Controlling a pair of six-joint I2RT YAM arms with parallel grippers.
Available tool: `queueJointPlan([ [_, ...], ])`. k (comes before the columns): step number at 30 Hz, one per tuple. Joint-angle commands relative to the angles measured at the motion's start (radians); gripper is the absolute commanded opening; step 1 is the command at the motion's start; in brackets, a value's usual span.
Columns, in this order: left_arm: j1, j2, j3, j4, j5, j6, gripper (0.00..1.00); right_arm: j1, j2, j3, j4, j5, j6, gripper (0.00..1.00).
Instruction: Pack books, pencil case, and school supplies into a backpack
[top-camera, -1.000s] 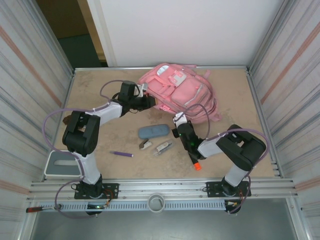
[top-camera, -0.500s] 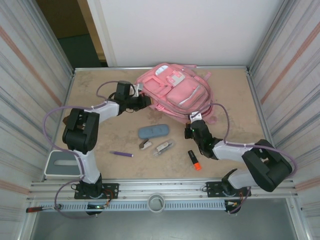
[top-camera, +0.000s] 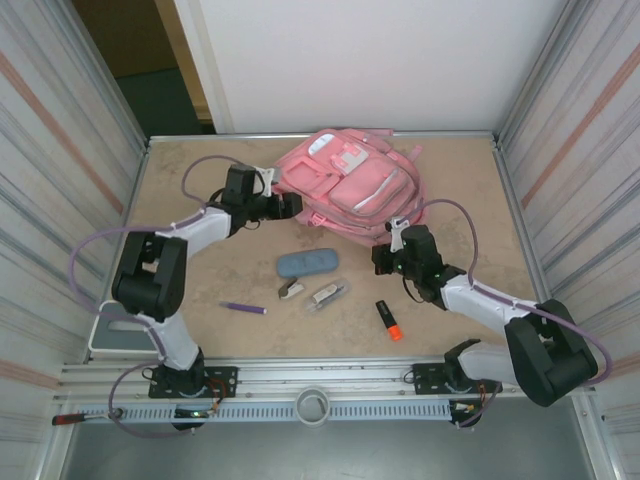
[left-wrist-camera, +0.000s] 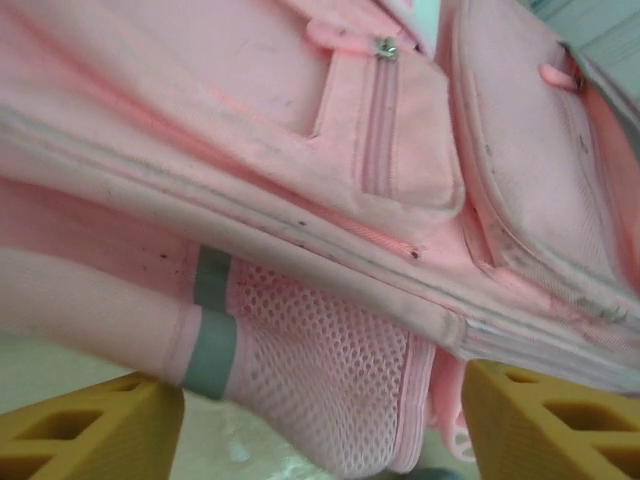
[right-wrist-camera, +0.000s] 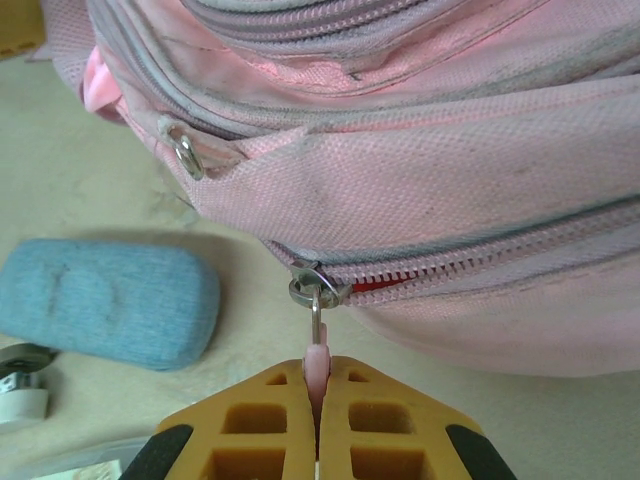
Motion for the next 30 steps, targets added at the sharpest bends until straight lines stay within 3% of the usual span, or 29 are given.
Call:
queueJointPlan([
  [1,-0.076,-0.114,-0.035,0.023,-0.191,0.242,0.79,-0.010,-0.047,0.058,-0.040,-0.096,0.027,0.00],
  [4,-0.154,-0.145,-0.065,0.057,-0.250,0.404,0.81,-0.025,-0.062,0.070,-0.061,-0.115,0.037,0.00],
  [9,-0.284,-0.131,-0.098,0.122,-0.244,0.648,0.82,-0.065,-0.082,0.084,-0.089,-0.139,0.061,0.00],
  [16,-0.386,-0.044,-0.073,0.149,-0.249,0.848,0.81,-0.078,-0.088,0.096,-0.103,-0.159,0.091,0.00],
  [24,-0.459,0.073,0.014,0.150,-0.392,0.930,0.76,-0.081,-0.107,0.098,-0.108,-0.179,0.107,0.00],
  [30,-0.475,0.107,0.046,0.188,-0.445,0.953,0.54,-0.083,-0.121,0.086,-0.109,-0.184,0.104,0.00],
])
